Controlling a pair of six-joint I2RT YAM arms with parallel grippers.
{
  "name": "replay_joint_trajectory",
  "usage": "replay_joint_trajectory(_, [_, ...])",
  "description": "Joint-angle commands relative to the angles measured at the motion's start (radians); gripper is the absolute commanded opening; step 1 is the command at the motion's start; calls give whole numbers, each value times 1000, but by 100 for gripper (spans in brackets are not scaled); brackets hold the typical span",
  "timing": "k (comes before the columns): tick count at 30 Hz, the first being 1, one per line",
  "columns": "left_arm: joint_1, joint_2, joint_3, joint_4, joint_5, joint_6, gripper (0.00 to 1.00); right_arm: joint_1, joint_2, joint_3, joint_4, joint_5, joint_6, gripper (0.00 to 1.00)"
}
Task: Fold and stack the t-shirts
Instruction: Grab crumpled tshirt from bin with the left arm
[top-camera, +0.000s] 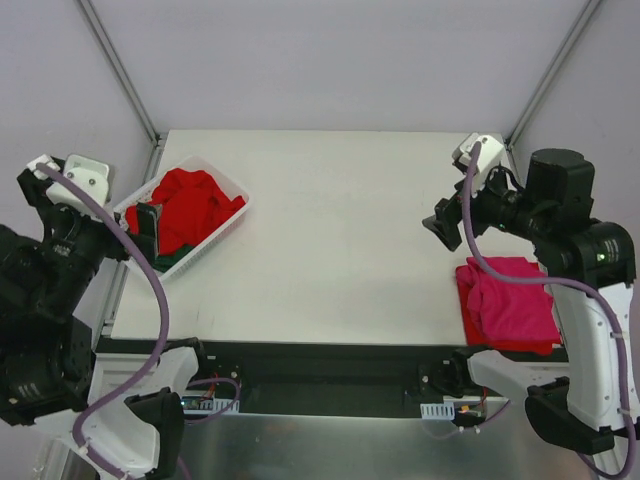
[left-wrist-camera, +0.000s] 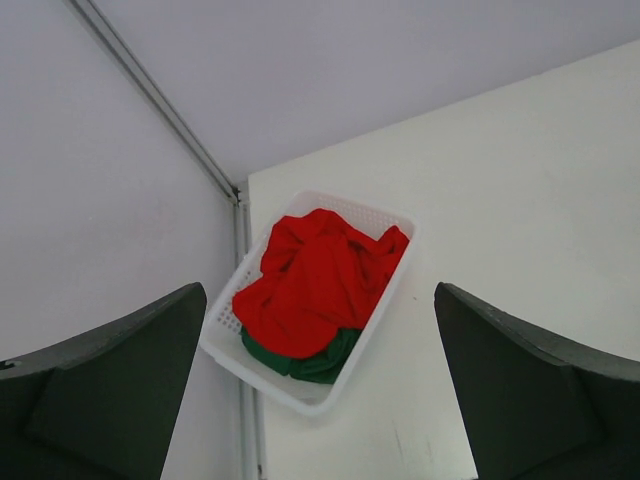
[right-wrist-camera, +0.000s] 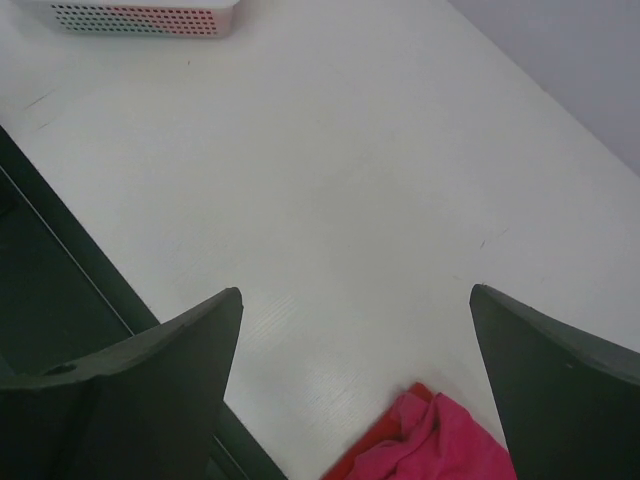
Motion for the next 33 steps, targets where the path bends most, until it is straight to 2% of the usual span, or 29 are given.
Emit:
replay_joint_trajectory(1, [7, 12, 53, -104, 115, 127, 99, 28, 14, -22, 10, -45, -54, 100])
replay_joint_trajectory(2, [6, 15, 59, -145, 183, 200, 99, 48, 28, -41, -4, -63, -92, 100])
replay_joint_trajectory(3, [7, 16, 66, -188, 343, 236, 99, 71, 37, -55, -66, -103, -132, 100])
replay_joint_trajectory(4, [6, 18, 70, -297, 426, 277, 99, 142, 43, -82, -111, -126, -170, 100])
replay_joint_trajectory(5, [4, 9, 76, -321, 502, 334, 99, 188, 54, -96, -157, -142, -250, 100])
replay_joint_trajectory(6, [-7, 3, 42, -321, 556, 324, 99, 233, 52, -111, -223, -156, -279, 100])
replay_joint_trajectory(8, [-30, -7, 18, -321, 552, 330, 99, 310, 54, -122, -277, -173, -336, 100])
replay_joint_trajectory(10, [-33, -5, -15, -321, 524, 342, 99, 315, 63, -102, -291, -154, -346, 100])
replay_joint_trajectory(15, [-34, -19, -119, -318, 587, 377, 99, 315, 75, -126, -230, -115, -291, 100])
replay_joint_trajectory(17, [-34, -30, -179, -312, 486, 429, 99, 316, 86, -174, -173, -9, -257, 100])
replay_joint_trajectory(18, [-36, -36, -299, -215, 410, 414, 99, 315, 91, -252, -121, 148, -257, 100])
replay_joint_trajectory(19, [-36, -68, -387, -126, 312, 375, 99, 309, 98, -294, -87, 235, -252, 100])
replay_joint_trajectory(20, [-34, -82, -582, -8, 40, 289, 99, 292, 107, -343, -11, 310, -243, 100])
replay_joint_trajectory(21, [-34, -88, -669, 143, -72, 269, 99, 269, 120, -396, 8, 382, -235, 100])
replay_joint_trajectory(23, [-33, -68, -879, 243, -282, 275, 99, 151, 155, -414, 17, 334, -223, 100])
replay_joint_trajectory(24, [-28, -47, -921, 260, -283, 275, 99, 100, 163, -415, 24, 253, -206, 100])
replay_joint_trajectory(25, [2, -2, -953, 280, -260, 276, 99, 7, 172, -405, 28, 217, -194, 100])
replay_joint_trajectory(26, [16, 22, -990, 291, -236, 266, 99, -33, 187, -397, 34, 187, -171, 100])
replay_joint_trajectory(28, [85, 103, -984, 332, -177, 244, 99, -120, 198, -374, 44, 144, -149, 100])
replay_joint_trajectory(30, [131, 169, -890, 331, -113, 203, 99, -167, 200, -366, 53, 118, -129, 100])
replay_joint_trajectory(33, [148, 275, -716, 332, -105, 154, 99, -179, 184, -374, 60, 85, -129, 100])
